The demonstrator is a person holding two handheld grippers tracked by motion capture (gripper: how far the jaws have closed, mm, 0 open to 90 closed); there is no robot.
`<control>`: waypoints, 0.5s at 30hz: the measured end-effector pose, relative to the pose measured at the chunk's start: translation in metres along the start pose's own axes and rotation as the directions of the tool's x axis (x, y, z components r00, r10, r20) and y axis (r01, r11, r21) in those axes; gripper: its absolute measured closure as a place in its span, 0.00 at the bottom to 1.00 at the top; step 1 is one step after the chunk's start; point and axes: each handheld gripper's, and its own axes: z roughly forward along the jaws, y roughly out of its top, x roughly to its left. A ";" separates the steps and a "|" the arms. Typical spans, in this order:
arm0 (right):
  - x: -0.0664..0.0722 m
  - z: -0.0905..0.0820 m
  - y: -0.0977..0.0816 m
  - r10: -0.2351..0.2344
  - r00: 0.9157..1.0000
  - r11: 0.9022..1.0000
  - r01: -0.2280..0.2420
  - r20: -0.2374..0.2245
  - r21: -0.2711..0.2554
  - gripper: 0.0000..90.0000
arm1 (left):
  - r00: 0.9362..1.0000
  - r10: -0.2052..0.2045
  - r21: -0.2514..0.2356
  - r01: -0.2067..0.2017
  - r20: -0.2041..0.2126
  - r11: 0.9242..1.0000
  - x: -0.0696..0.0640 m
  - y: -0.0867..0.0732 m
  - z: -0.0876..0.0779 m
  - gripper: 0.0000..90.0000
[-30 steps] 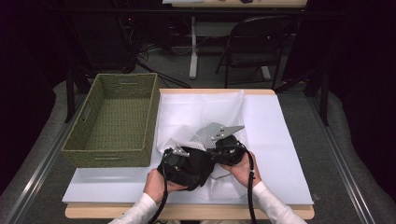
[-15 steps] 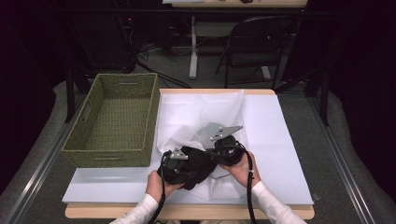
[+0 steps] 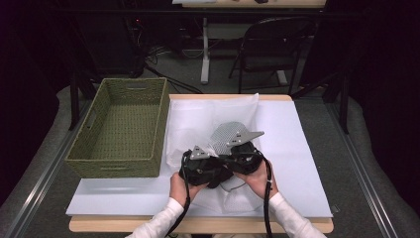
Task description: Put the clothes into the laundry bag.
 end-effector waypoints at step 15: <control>-0.002 -0.002 -0.001 0.019 1.000 1.000 -0.019 -0.003 -0.010 0.99 | 0.996 -0.030 -0.058 0.025 -0.082 0.998 0.015 0.005 0.026 0.73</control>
